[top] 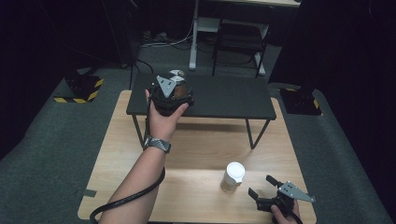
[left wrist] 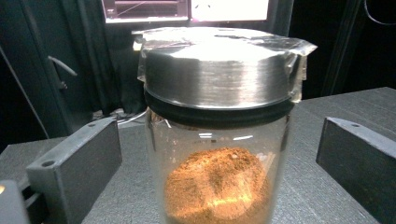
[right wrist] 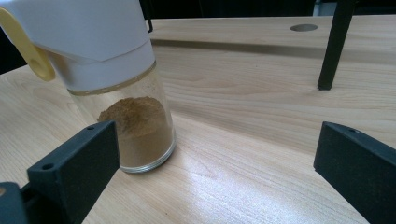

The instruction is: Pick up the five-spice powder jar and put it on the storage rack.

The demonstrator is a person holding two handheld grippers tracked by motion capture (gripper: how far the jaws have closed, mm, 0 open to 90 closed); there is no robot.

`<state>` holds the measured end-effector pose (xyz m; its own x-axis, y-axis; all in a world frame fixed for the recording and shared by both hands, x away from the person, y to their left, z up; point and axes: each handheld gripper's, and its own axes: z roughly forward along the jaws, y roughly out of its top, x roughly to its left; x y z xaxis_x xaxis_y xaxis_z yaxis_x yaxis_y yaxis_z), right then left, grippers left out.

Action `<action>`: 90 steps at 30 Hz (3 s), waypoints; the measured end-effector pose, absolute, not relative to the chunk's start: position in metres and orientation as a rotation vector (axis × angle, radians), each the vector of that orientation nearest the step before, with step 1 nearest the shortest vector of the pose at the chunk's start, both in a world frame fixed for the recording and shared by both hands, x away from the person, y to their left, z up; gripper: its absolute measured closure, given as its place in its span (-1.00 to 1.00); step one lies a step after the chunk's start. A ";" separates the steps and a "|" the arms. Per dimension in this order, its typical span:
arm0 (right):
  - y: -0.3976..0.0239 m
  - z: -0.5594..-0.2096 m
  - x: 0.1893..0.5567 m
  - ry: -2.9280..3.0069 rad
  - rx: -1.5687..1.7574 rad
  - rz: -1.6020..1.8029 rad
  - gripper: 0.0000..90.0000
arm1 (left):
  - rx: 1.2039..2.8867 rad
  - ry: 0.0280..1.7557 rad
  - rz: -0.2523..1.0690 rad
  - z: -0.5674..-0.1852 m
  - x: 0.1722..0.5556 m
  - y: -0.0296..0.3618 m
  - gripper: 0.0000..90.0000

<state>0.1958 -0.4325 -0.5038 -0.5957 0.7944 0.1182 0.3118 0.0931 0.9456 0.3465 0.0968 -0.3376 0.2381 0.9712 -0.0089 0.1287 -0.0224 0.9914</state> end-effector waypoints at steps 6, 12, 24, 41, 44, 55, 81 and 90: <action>-0.433 -0.504 0.196 1.950 1.085 1.516 -1.00 | 1.416 1.107 0.942 -0.338 0.343 0.104 -0.99; -0.433 -0.504 0.196 1.949 1.087 1.517 -1.00 | 1.411 1.078 0.924 -0.341 0.335 0.114 -0.99; -0.432 -0.504 0.195 1.949 1.084 1.509 -1.00 | 1.382 1.028 0.903 -0.354 0.302 0.133 -0.99; -0.430 -0.503 0.195 1.955 1.077 1.501 -1.00 | 1.350 0.991 0.890 -0.393 0.246 0.168 -0.99; -0.430 -0.503 0.195 1.959 1.072 1.496 -1.00 | 1.367 0.969 0.902 -0.405 0.234 0.173 -0.99; -0.428 -0.502 0.195 1.960 1.067 1.488 -1.00 | 1.385 0.926 0.853 -0.440 0.199 0.187 -0.99; -0.425 -0.503 0.193 1.961 1.061 1.488 -1.00 | 1.507 1.055 0.759 -0.505 0.165 0.199 -0.99; -0.424 -0.502 0.193 1.963 1.063 1.485 -1.00 | 1.571 1.094 0.751 -0.514 0.166 0.198 -0.99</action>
<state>0.1931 -0.4245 -0.5021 -0.5976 0.7966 0.0910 0.3042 0.1203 0.9450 0.1664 0.1980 -0.5141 0.3892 0.9191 -0.0613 0.2727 -0.0514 0.9607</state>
